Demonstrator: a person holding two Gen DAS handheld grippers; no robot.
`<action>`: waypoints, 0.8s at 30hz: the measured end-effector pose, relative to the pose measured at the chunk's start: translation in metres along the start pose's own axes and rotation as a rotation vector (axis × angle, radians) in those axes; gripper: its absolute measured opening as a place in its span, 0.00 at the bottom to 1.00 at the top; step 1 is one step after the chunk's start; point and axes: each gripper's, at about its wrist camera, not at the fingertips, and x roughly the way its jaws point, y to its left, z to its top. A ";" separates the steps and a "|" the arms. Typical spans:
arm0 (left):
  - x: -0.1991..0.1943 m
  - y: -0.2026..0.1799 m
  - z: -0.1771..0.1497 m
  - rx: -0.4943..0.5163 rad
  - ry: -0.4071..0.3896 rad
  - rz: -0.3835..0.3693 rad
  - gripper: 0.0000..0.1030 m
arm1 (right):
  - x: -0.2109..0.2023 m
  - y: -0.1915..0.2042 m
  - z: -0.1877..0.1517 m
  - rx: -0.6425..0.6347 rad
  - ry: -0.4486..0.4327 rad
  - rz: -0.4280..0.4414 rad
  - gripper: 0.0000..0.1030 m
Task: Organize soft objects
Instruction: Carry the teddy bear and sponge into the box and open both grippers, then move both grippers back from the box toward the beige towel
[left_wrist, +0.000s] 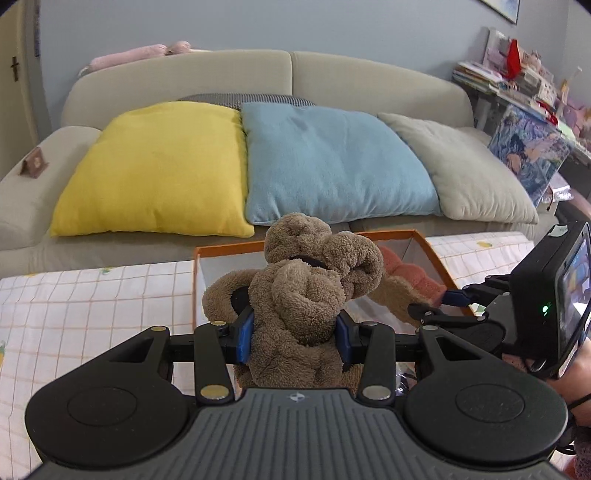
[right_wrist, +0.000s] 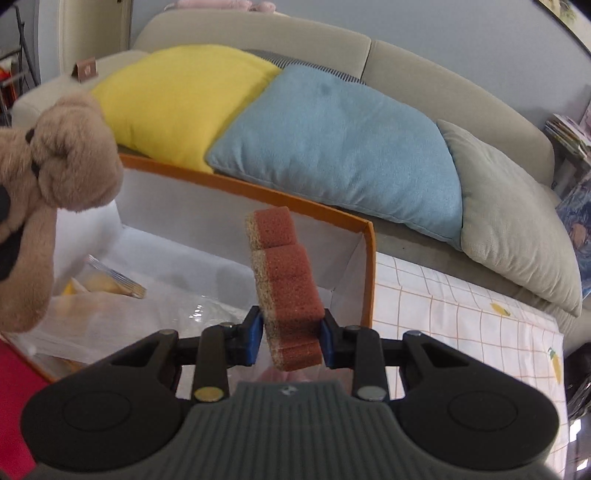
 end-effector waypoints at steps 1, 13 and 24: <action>0.007 0.000 0.002 0.004 0.010 0.002 0.47 | 0.006 0.000 0.000 -0.003 0.014 -0.008 0.30; 0.075 -0.001 0.010 -0.026 0.107 0.014 0.47 | -0.011 -0.010 -0.012 -0.018 -0.016 0.035 0.59; 0.100 0.014 0.006 -0.195 0.196 -0.013 0.65 | -0.037 -0.017 -0.029 0.020 -0.027 0.055 0.59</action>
